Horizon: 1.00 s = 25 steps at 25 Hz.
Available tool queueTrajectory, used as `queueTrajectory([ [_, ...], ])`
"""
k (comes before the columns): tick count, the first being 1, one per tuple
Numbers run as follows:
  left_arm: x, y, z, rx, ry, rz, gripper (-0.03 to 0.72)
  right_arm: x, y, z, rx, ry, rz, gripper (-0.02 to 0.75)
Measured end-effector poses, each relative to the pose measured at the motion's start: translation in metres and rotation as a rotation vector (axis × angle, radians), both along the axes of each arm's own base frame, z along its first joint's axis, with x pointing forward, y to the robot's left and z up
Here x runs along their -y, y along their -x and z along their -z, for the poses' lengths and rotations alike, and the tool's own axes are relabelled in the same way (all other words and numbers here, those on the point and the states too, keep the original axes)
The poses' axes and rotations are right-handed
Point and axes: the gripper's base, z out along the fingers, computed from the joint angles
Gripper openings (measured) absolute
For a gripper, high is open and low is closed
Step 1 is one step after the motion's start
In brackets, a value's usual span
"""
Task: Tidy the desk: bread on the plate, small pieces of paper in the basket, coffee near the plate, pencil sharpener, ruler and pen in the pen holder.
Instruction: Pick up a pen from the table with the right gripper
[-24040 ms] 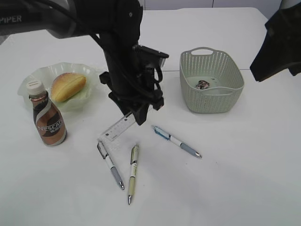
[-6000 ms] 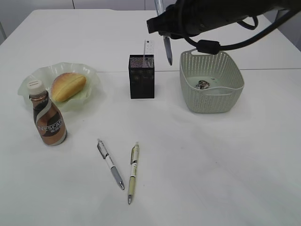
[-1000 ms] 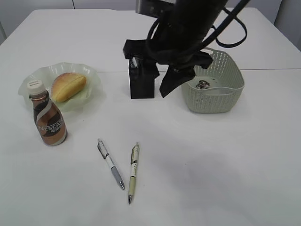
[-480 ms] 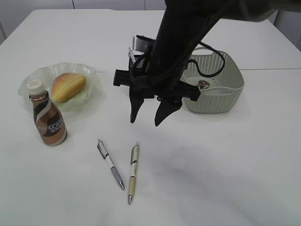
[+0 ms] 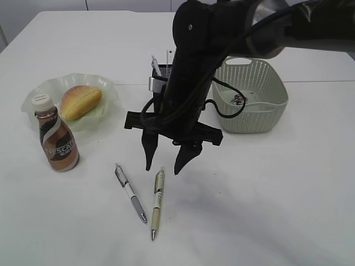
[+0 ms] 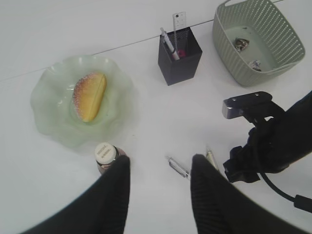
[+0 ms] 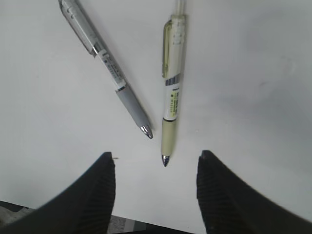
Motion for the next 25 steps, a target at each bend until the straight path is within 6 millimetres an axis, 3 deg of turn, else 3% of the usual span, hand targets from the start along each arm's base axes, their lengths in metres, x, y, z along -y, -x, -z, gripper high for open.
queueTrajectory([
  [11, -0.002, -0.001, 0.000, 0.012, -0.024, -0.014, 0.308, -0.003, -0.008, 0.003, 0.089, -0.011, 0.021, 0.397],
  [18, -0.003, -0.001, 0.000, 0.013, -0.026, -0.015, 0.308, -0.017, -0.005, 0.035, 0.052, 0.038, 0.004, 0.397],
  [25, -0.003, -0.001, 0.000, 0.013, -0.026, -0.015, 0.308, -0.023, 0.000, 0.052, 0.033, 0.091, -0.025, 0.393],
])
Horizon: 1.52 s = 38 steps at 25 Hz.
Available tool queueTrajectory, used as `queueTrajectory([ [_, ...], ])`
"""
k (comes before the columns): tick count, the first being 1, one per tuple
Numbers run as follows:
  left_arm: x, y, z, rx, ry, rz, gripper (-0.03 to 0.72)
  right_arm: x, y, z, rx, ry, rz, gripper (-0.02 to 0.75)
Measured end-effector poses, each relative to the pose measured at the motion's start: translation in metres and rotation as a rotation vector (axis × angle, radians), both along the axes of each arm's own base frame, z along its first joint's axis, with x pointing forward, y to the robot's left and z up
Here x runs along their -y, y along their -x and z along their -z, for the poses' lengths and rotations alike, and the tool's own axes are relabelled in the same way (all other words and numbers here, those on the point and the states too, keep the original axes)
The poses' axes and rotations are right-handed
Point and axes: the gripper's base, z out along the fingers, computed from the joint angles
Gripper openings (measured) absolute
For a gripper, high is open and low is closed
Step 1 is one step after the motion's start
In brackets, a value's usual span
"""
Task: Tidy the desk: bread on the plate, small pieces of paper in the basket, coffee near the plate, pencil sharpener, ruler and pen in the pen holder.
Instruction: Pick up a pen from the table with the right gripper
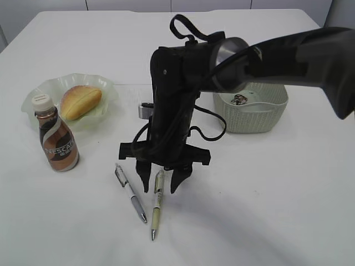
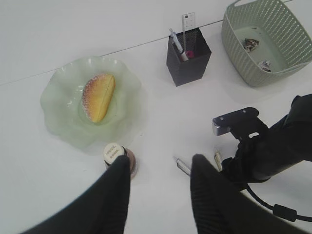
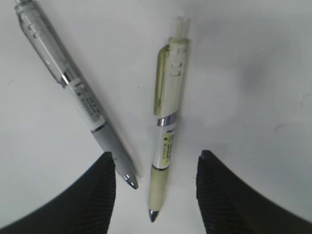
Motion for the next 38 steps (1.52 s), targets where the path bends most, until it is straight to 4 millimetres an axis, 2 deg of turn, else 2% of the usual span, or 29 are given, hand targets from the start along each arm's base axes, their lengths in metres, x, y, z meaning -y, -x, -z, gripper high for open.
queueTrajectory([
  [5, 0.000, 0.000, 0.000, 0.001, -0.002, -0.001, 0.307, -0.003, 0.003, 0.014, -0.030, 0.034, -0.013, 0.370],
  [19, 0.000, 0.000, 0.000, 0.002, -0.003, -0.002, 0.307, -0.005, 0.004, 0.015, -0.012, 0.059, -0.022, 0.363],
  [32, 0.000, 0.000, 0.000, 0.002, -0.004, -0.002, 0.307, -0.006, 0.003, 0.032, -0.038, 0.079, -0.019, 0.363],
  [38, 0.000, 0.000, 0.000, 0.002, -0.004, -0.002, 0.307, -0.006, 0.004, 0.032, -0.035, 0.082, -0.023, 0.363],
])
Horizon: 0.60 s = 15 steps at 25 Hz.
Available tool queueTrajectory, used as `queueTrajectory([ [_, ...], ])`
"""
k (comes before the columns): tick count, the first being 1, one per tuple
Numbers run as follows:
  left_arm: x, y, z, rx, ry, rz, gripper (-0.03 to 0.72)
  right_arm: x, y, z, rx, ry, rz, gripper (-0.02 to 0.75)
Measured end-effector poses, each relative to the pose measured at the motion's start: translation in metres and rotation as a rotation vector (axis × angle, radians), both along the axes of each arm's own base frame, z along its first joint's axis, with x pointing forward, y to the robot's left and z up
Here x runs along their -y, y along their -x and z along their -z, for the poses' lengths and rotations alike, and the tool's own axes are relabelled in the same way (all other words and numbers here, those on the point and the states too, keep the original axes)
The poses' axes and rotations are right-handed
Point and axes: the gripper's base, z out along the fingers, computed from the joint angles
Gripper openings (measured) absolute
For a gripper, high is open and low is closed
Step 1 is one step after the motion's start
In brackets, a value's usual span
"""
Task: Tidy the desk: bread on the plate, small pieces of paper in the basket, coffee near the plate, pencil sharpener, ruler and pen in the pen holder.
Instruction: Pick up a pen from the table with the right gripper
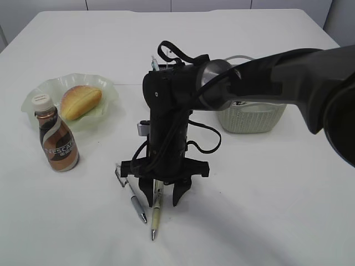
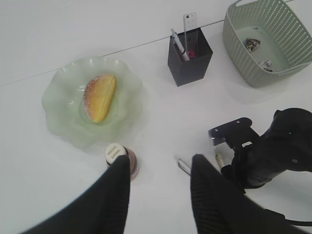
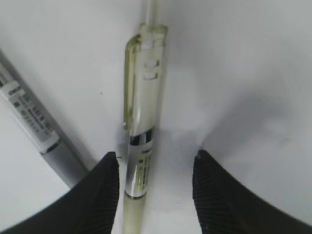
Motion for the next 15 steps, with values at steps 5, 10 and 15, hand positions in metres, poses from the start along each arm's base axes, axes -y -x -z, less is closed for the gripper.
queueTrajectory([
  [5, 0.0000, 0.0000, 0.0000, 0.000, 0.000, 0.000, 0.307, 0.0005, -0.0004, 0.0029, -0.002, 0.010, -0.003, 0.363],
  [10, 0.0000, 0.0000, 0.0000, 0.000, 0.000, 0.000, 0.307, 0.0001, -0.0004, 0.0033, -0.005, 0.009, -0.002, 0.363],
  [15, -0.0003, -0.0001, 0.0000, 0.002, -0.003, -0.002, 0.307, 0.0001, -0.0004, 0.0043, -0.007, 0.010, -0.002, 0.300],
])
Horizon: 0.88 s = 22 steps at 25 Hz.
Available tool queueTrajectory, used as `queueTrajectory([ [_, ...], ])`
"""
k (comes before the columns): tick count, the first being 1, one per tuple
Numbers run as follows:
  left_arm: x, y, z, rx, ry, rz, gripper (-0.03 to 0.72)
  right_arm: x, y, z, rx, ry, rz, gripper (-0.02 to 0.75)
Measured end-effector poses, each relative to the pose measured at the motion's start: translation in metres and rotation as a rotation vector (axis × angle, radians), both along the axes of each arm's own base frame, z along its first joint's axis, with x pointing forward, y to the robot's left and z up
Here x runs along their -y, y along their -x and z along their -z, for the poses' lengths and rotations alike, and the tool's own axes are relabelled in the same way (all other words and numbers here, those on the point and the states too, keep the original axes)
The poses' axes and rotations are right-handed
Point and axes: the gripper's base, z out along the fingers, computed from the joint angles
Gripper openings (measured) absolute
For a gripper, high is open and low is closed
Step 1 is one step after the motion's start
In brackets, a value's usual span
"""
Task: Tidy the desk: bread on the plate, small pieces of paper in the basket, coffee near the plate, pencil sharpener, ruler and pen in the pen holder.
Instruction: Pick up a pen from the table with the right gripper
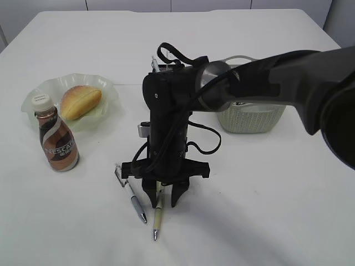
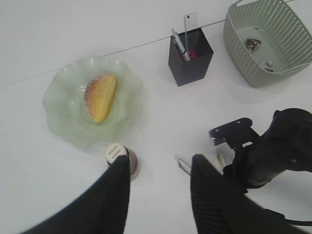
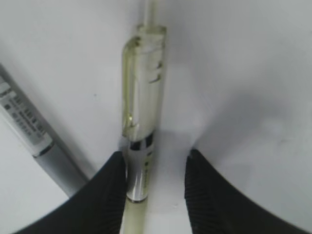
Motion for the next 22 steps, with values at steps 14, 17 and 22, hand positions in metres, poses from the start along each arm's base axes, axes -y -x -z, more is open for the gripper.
queueTrajectory([
  [14, -0.0011, -0.0005, -0.0001, 0.006, -0.012, -0.007, 0.307, 0.0013, -0.0001, -0.0002, 0.018, 0.010, -0.118, 0.057],
  [17, -0.0011, -0.0005, -0.0001, 0.006, -0.012, -0.007, 0.307, 0.0023, 0.0007, -0.0002, 0.017, 0.010, -0.204, 0.057],
  [22, -0.0011, -0.0005, -0.0001, 0.006, -0.012, -0.007, 0.307, 0.0040, 0.0006, -0.0003, 0.023, 0.018, -0.297, 0.057],
])
